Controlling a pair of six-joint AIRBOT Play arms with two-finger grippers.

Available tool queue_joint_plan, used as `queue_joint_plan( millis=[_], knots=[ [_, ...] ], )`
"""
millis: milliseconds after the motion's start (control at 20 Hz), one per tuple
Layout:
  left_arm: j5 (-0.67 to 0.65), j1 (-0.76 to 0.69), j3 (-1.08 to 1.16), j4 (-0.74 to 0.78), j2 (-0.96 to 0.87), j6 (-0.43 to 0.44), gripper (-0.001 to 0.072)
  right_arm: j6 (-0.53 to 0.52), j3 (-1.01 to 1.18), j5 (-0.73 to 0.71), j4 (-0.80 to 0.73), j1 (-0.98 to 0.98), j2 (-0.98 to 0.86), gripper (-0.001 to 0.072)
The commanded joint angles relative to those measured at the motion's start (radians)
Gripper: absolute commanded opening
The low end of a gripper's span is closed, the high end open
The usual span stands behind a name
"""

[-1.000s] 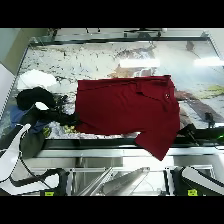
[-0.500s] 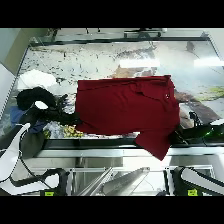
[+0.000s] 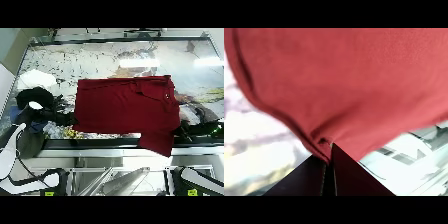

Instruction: Fold the shirts.

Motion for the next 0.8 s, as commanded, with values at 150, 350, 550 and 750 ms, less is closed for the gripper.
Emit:
queue_joint_plan(
  millis=[150,350,550,750],
  knots=[
    [-0.127,0.061,0.114,-0.003,0.0,0.038,0.0022,-0.021,0.164,0.053,0.221,-0.013,0.007,0.0019],
    [-0.127,0.011,0.268,-0.001,-0.006,0.038,0.0023,-0.051,0.271,0.026,0.349,0.053,-0.015,0.002],
    [-0.117,-0.028,0.455,-0.002,-0.126,0.024,0.0023,-0.051,0.401,-0.069,0.415,0.161,-0.127,0.002],
    [-0.121,-0.052,0.668,0.0,-0.3,-0.014,0.0023,-0.039,0.558,-0.151,0.447,0.229,-0.293,0.0019]
  ],
)
